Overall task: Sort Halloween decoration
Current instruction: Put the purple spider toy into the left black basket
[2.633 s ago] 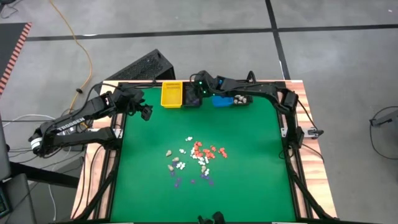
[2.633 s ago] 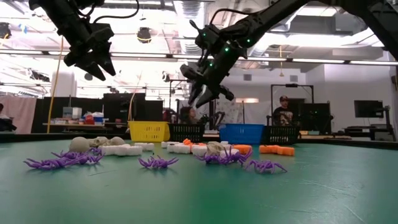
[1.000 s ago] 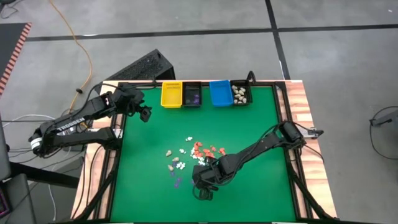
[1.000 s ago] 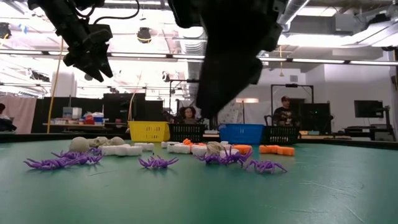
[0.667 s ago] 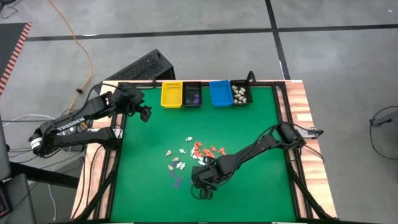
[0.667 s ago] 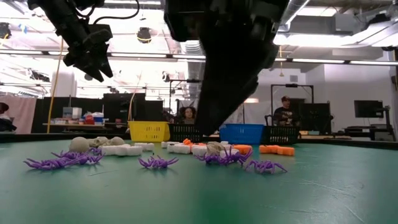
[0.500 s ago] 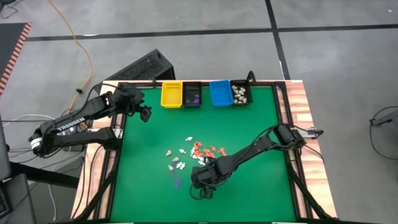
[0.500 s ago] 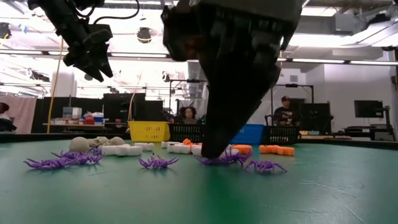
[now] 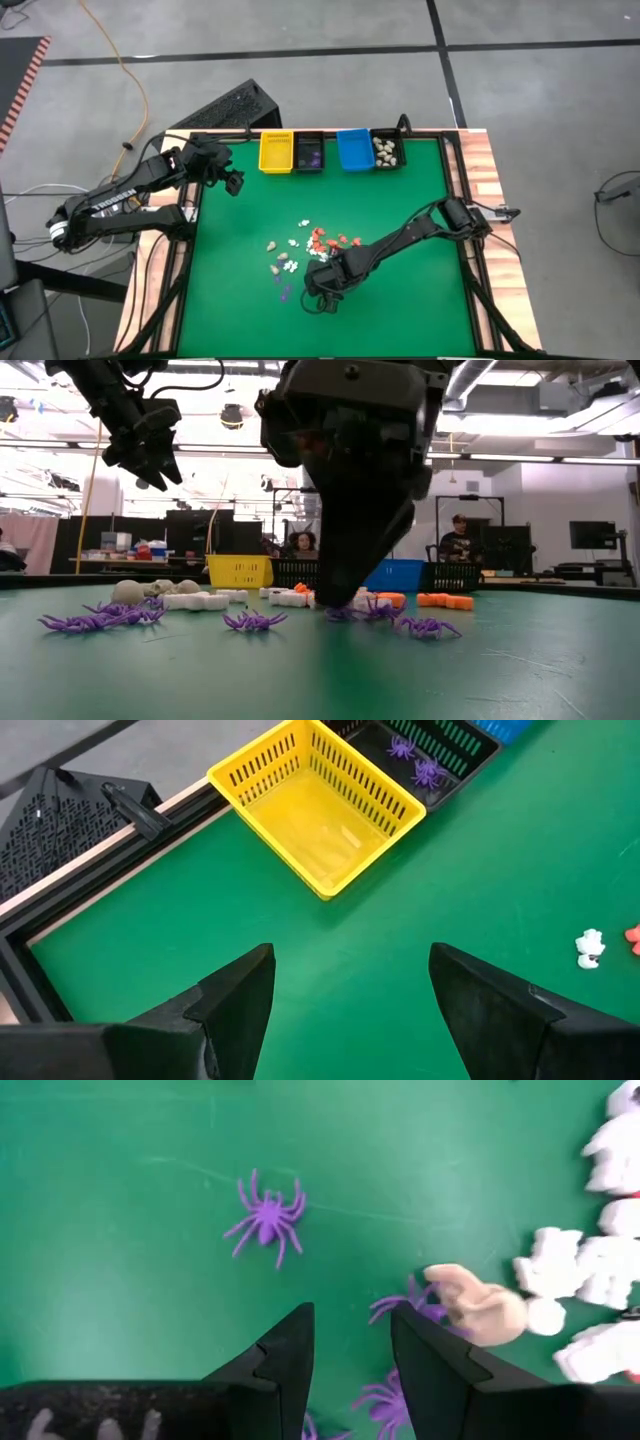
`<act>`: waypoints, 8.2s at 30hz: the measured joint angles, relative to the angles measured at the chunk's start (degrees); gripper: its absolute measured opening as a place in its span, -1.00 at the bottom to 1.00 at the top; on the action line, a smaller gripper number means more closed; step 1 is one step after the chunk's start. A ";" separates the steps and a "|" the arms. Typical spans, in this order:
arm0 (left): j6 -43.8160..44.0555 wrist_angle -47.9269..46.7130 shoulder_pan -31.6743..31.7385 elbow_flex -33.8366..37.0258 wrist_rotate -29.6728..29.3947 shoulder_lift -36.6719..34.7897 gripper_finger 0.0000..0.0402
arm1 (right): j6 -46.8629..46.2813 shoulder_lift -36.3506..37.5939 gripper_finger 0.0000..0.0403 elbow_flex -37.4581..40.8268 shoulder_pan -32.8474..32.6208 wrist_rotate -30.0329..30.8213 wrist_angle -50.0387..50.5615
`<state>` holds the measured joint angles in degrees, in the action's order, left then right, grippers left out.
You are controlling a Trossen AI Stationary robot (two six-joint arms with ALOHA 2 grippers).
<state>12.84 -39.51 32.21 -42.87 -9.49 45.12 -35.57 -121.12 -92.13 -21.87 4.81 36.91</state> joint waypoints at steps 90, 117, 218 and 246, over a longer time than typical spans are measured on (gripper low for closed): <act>-0.61 -0.04 0.02 0.00 -0.18 -0.02 0.28 | -6.44 -8.88 -0.86 -14.24 4.27 -6.74 20.06; 0.09 -0.04 0.02 0.00 -0.18 -0.02 0.28 | 1.63 2.80 -0.87 -14.13 21.32 -4.35 11.27; -0.20 -1.79 0.02 0.00 1.11 0.00 0.28 | -39.01 0.00 -0.07 1.50 -0.19 -6.46 9.67; -0.20 -1.77 0.02 0.00 1.09 0.00 0.28 | -35.07 -0.24 -0.93 -4.75 1.12 -6.77 9.83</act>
<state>12.64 -41.28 32.23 -42.87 -8.40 45.12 -70.64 -121.36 -96.88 -20.76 -1.96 46.73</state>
